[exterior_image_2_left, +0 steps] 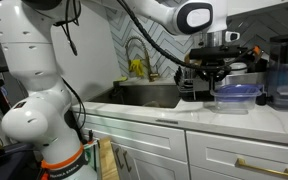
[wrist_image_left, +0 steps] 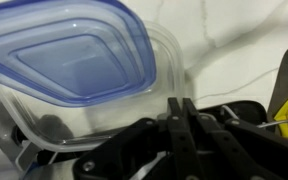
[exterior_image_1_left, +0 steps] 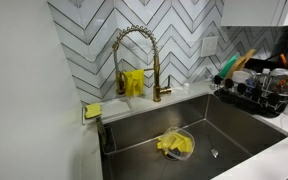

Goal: Put the blue lid on the bowl then put them on the dish rack

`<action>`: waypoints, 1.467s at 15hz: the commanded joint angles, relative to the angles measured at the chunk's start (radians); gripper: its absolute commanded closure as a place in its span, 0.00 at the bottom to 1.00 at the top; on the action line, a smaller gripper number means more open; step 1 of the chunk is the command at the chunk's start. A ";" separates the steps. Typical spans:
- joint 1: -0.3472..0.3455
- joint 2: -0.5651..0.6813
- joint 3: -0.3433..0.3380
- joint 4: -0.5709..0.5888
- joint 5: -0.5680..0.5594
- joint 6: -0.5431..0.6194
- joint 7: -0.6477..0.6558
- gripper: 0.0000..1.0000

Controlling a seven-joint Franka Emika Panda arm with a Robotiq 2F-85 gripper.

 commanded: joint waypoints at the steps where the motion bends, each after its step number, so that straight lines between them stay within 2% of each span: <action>1: 0.031 -0.053 -0.005 0.018 -0.156 -0.071 0.175 0.98; 5: 0.056 -0.103 0.007 0.077 -0.305 -0.200 0.320 0.98; 9: 0.093 -0.143 0.042 0.153 -0.286 -0.291 0.313 0.98; 11: 0.119 -0.151 0.064 0.184 -0.272 -0.298 0.296 0.98; 16: 0.172 -0.123 0.107 0.243 -0.217 -0.225 0.244 0.98; 21: 0.172 -0.053 0.111 0.287 -0.119 -0.097 0.199 0.98; 22: 0.176 -0.087 0.116 0.262 -0.164 -0.142 0.230 0.92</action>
